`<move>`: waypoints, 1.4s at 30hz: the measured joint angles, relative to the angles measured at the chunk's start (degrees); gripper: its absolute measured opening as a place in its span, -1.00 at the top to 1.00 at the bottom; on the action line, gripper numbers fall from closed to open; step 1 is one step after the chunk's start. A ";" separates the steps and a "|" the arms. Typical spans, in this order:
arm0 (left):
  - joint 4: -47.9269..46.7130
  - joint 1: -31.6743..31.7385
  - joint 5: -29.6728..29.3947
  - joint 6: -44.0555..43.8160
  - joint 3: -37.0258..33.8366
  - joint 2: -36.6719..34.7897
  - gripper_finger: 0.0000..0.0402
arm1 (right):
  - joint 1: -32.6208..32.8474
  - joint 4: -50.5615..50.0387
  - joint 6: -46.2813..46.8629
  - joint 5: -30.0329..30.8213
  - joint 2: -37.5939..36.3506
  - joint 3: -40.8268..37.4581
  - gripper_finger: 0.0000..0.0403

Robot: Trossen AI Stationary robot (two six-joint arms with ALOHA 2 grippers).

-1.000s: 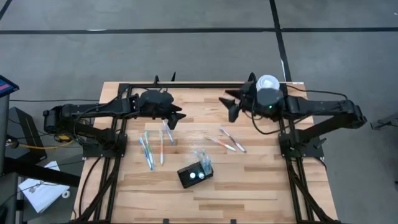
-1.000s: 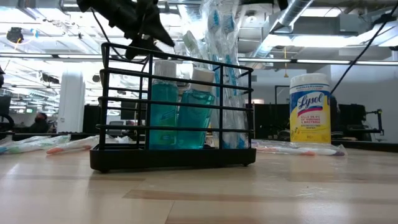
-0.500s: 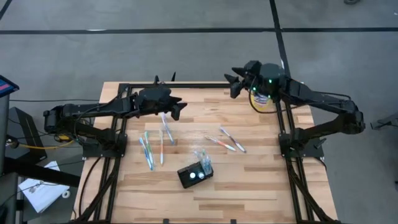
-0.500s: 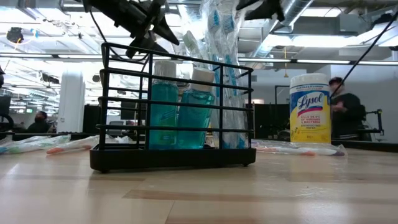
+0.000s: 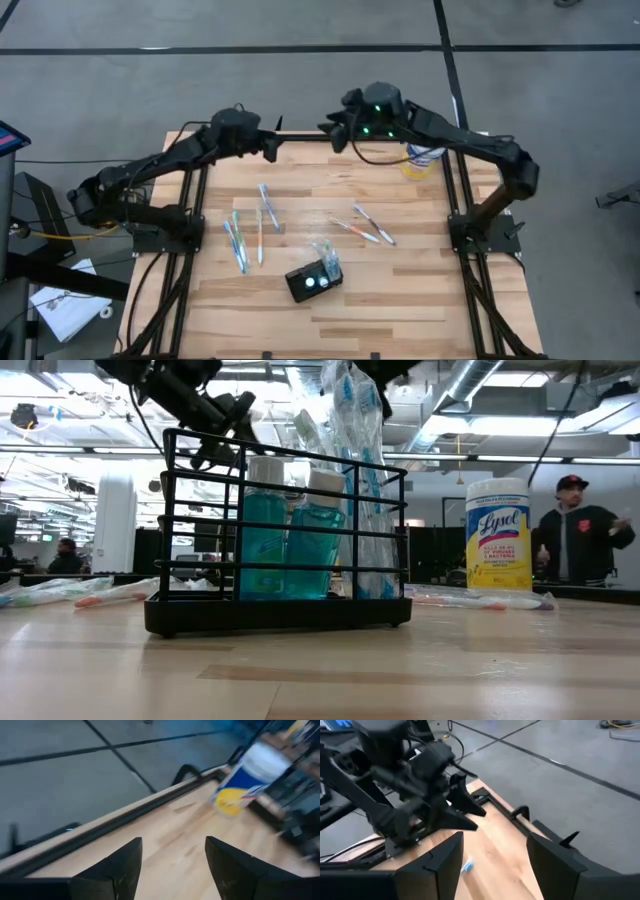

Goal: Pick & Place toothbrushing station
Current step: Put the green toothbrush into the mesh organizer

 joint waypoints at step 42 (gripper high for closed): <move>-7.05 6.21 4.52 -3.01 0.00 0.35 -0.06 | -14.64 -25.57 -16.22 -13.35 10.22 20.48 -0.04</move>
